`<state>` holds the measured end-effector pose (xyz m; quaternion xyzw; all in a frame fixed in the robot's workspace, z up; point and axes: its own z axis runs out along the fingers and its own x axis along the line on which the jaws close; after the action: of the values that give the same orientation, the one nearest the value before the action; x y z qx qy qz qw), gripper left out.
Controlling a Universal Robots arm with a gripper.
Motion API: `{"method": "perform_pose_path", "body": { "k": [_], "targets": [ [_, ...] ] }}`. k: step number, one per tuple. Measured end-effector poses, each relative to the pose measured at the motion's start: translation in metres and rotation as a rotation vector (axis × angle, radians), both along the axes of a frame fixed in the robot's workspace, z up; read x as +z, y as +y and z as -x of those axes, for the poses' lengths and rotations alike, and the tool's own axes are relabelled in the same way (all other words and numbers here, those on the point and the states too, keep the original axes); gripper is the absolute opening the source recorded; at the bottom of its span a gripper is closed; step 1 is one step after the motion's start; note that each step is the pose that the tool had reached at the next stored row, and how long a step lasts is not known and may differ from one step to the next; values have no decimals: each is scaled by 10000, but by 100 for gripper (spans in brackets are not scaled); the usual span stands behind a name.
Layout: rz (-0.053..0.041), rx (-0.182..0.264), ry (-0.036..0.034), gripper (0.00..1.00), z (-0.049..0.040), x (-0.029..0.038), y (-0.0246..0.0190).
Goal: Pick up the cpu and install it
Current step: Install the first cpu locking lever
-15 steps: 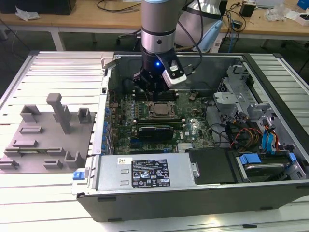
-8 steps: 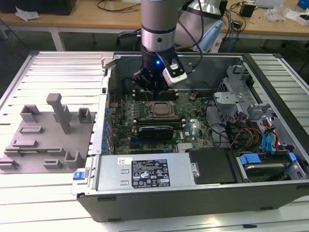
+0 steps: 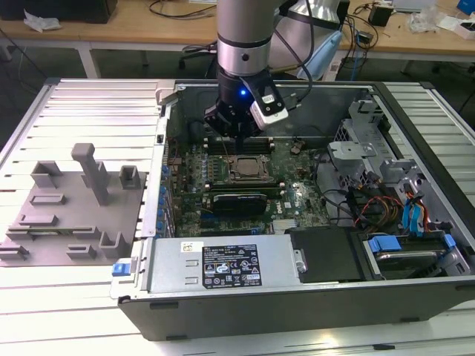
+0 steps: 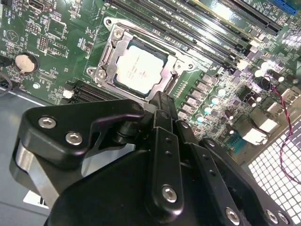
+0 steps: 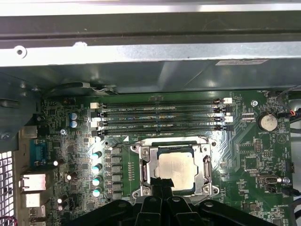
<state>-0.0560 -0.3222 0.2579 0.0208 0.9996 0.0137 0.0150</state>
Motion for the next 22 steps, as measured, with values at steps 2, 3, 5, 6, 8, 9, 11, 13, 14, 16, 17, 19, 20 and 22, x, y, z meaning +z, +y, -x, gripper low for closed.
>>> {"method": "perform_pose_path", "body": {
  "k": [2, 3, 5, 6, 8, 9, 11, 13, 14, 16, 17, 19, 20, 22],
  "targets": [
    [0, 0, 0, 11, 0, 1, 0],
    [-1, 0, 0, 11, 0, 1, 0],
    [0, 0, 0, 11, 0, 2, 0],
    [-1, 1, 0, 11, 0, 2, 0],
    [4, 0, 3, 11, 0, 9, -1],
    [-1, 0, -1, 11, 0, 11, 0],
    [-1, 0, 0, 11, 0, 13, 0],
    [2, 0, 1, 11, 22, 14, 0],
    [2, 0, 1, 11, 40, 14, 0],
    [0, 1, 1, 11, 88, 13, 0],
    [0, 1, 0, 11, 119, 13, 0],
    [0, 0, 0, 11, 151, 13, 0],
    [0, 0, 0, 11, 188, 13, 0],
    [-1, 1, 0, 11, 199, 12, 1]
  ]
}}
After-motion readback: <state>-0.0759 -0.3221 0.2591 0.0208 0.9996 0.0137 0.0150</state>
